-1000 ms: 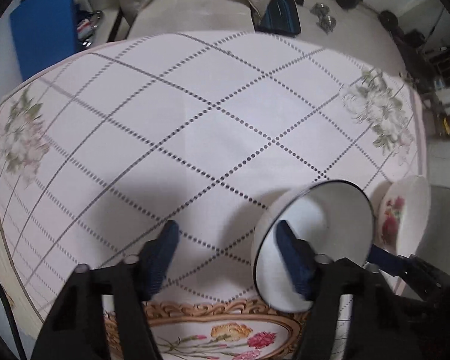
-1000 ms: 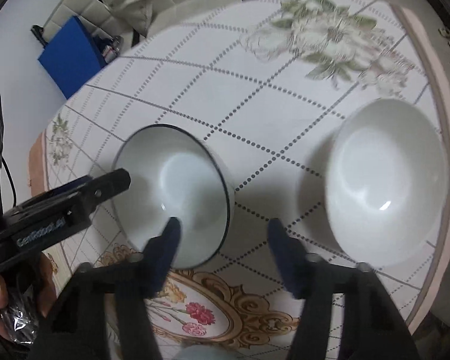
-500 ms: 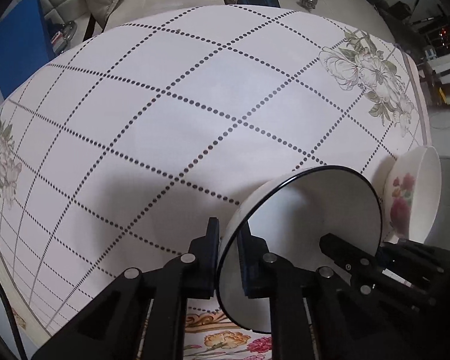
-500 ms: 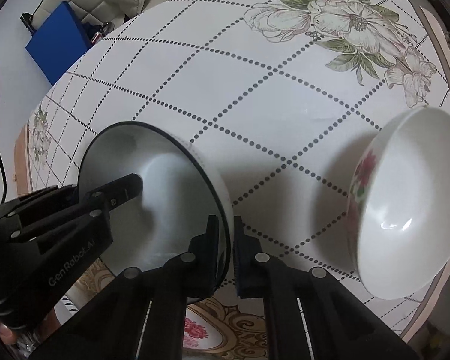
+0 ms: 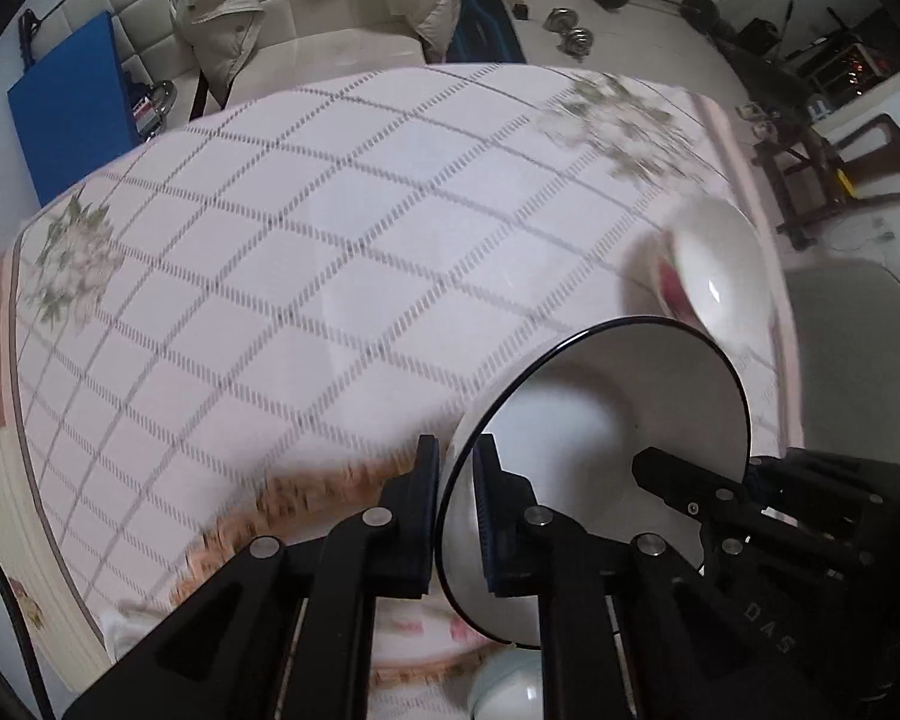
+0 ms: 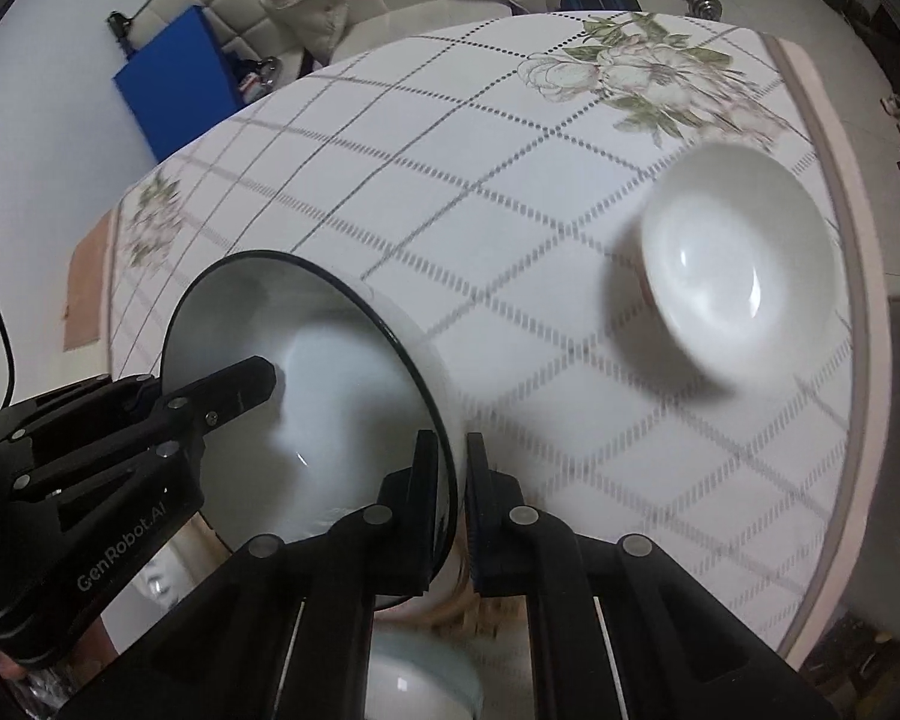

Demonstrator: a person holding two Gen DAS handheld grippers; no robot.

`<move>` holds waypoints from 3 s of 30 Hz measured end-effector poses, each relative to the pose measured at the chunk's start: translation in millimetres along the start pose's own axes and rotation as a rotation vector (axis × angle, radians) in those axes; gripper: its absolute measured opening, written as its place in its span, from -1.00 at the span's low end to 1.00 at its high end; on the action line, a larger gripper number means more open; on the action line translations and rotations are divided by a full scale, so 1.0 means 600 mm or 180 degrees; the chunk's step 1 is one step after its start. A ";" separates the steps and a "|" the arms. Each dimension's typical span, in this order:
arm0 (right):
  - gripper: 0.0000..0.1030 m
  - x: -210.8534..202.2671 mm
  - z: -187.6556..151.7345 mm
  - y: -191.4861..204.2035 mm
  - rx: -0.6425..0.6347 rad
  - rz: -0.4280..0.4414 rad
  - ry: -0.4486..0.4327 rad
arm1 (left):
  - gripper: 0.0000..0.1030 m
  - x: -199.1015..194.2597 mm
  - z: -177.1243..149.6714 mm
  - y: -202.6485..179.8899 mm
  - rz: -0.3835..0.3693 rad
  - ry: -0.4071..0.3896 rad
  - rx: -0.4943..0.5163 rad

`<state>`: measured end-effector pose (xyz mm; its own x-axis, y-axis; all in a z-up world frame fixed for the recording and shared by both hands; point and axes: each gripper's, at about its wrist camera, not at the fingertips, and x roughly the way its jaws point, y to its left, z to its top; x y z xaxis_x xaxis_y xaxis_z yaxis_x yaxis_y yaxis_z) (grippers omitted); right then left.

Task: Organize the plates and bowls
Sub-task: 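Nest the second bowl into the first bowl and open both tools, then grasp the pink-flowered white bowl with both tools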

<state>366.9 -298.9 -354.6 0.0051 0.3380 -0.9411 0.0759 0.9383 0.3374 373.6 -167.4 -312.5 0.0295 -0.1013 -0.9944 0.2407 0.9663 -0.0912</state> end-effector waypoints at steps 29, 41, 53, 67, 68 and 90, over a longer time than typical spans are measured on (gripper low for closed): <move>-0.81 0.067 -0.332 0.005 0.0183 -0.0253 0.0320 | -0.82 0.098 -0.279 -0.037 -0.0007 0.0550 0.0214; -0.77 0.067 -0.321 -0.006 0.0294 -0.0222 0.0383 | -0.78 0.107 -0.277 -0.037 0.0063 0.0586 0.0182; -0.51 0.044 -0.323 -0.007 0.0224 -0.0258 0.0450 | -0.74 0.112 -0.279 -0.027 0.0058 0.0634 0.0049; 0.81 -0.005 -0.343 -0.015 0.0043 -0.0352 0.0343 | 0.61 0.033 -0.292 -0.015 0.0167 0.0361 -0.0109; 0.82 -0.011 -0.344 -0.013 0.0009 -0.0390 0.0323 | 0.67 0.020 -0.294 -0.017 0.0222 0.0294 -0.0094; 1.00 -0.132 -0.222 -0.101 0.0261 -0.0334 -0.0138 | 0.92 -0.062 -0.102 -0.111 0.0395 -0.0146 0.0041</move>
<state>228.8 -372.5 -297.7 0.0358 0.2332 -0.9718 0.1595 0.9586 0.2359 297.2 -213.6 -272.9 0.1042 0.0077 -0.9945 0.2448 0.9690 0.0332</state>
